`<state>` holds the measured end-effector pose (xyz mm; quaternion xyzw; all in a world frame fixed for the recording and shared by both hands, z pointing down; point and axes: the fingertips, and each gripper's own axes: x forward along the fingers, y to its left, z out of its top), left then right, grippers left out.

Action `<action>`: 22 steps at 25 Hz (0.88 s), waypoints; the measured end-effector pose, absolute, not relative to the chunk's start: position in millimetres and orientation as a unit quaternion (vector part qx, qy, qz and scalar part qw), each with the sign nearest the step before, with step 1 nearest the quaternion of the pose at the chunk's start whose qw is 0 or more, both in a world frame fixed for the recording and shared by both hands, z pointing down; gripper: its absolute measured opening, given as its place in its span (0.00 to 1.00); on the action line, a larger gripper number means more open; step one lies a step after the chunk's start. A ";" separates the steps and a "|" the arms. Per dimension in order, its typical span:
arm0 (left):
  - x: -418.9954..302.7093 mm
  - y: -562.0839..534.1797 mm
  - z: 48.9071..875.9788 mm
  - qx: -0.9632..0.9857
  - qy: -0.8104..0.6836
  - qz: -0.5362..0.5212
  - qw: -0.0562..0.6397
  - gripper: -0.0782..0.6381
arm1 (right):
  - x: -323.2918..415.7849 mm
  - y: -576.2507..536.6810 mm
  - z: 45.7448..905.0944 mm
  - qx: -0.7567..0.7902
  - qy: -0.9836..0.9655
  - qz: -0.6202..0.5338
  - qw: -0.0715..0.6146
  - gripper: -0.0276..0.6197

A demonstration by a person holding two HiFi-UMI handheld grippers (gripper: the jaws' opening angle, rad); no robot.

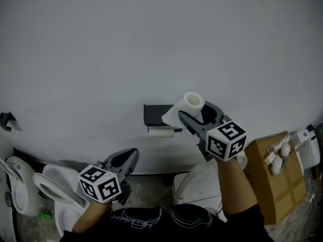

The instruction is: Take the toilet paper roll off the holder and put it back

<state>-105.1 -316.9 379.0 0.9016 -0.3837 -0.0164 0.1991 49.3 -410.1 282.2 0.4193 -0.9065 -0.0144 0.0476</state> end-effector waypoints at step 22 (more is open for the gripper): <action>-132.5 -360.4 385.0 0.896 -0.391 -0.022 0.209 0.12 | 24.9 -467.6 318.2 0.417 -0.904 0.005 0.098 0.48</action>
